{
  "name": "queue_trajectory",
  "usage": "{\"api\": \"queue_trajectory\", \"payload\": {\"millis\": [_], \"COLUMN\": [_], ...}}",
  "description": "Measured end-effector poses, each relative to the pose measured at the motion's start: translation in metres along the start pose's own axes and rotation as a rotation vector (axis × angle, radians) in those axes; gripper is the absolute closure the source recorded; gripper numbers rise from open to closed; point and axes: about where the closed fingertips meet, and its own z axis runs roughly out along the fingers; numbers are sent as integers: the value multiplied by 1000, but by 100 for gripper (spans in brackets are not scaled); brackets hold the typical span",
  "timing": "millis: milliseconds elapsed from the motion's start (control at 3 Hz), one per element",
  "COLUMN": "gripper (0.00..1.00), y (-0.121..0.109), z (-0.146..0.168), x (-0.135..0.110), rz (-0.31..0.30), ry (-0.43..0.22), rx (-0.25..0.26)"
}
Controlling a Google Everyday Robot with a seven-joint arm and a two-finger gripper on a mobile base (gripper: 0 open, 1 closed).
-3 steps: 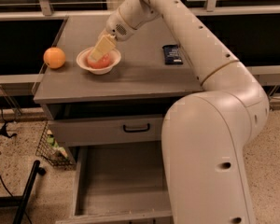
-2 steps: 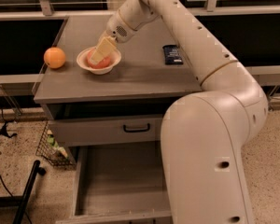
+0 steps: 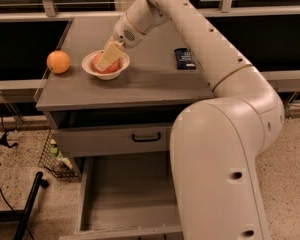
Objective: Place apple into middle drawer
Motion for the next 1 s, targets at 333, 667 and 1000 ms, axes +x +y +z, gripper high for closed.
{"api": "queue_trajectory", "payload": {"millis": [333,667,1000], "gripper": [40,39,39], "y": [0,1,0], "z": [0,2,4], "x": [0,0,-1], "rz": [0,-9,-21], "ry": [0,10,16], "rx": [0,-3,3]}}
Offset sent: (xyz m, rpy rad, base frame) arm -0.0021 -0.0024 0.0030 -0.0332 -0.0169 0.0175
